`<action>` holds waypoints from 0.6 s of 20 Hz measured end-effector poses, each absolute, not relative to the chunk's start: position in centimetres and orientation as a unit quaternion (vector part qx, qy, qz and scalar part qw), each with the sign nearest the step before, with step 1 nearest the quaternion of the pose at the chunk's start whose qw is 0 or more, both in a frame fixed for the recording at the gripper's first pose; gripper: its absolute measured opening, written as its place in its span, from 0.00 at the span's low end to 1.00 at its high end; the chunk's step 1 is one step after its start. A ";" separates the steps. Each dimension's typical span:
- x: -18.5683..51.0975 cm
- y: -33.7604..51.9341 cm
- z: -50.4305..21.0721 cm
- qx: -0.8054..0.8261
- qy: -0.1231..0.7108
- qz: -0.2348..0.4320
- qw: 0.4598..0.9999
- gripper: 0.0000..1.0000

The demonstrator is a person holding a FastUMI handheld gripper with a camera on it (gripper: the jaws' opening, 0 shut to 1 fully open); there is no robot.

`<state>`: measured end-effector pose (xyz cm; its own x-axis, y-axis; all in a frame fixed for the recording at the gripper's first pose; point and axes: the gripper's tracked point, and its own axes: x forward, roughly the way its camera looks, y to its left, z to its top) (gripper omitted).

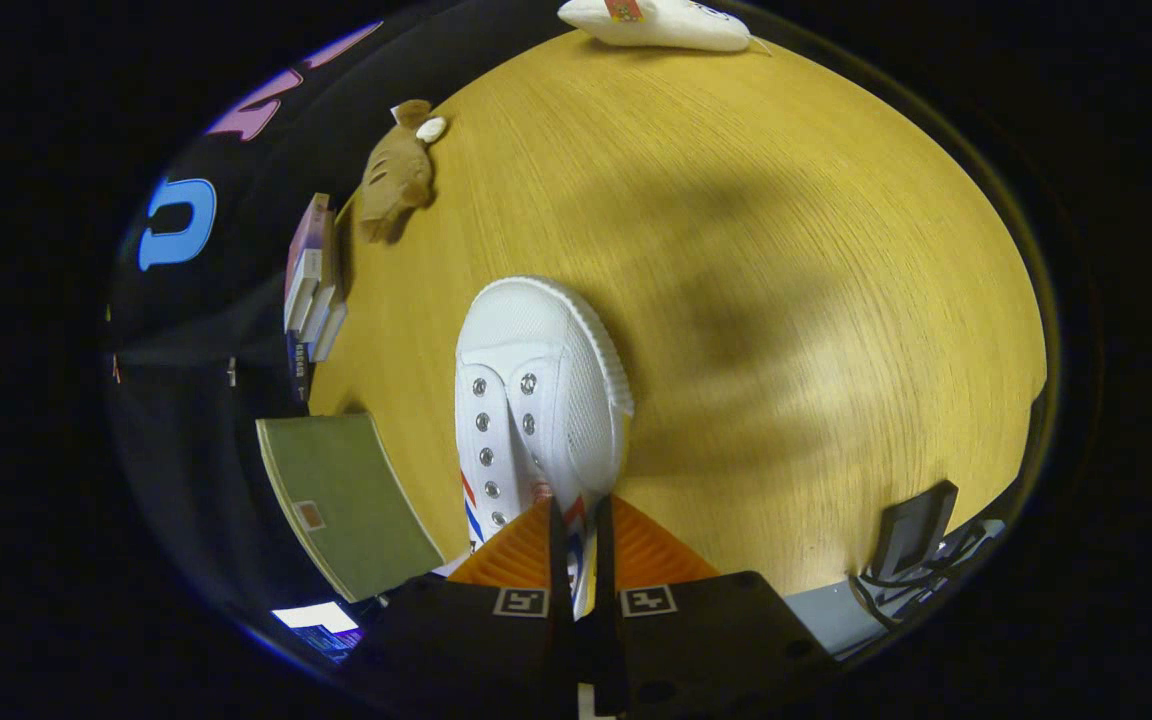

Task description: Open the storage box then place both shoes into the box .Put the left shoe in first, then the right shoe, with the right side of both shoes facing outward in a uniform manner.

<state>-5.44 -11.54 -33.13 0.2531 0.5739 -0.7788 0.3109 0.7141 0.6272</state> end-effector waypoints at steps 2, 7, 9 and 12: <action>-5.5 -10.7 -30.5 0.359 0.593 0.104 0.713 0.11; -4.6 -4.2 -22.8 0.353 0.563 0.170 0.728 0.11; -4.5 -0.8 -19.6 0.346 0.551 0.199 0.733 0.11; -4.0 4.8 -15.5 0.330 0.540 0.244 0.735 0.11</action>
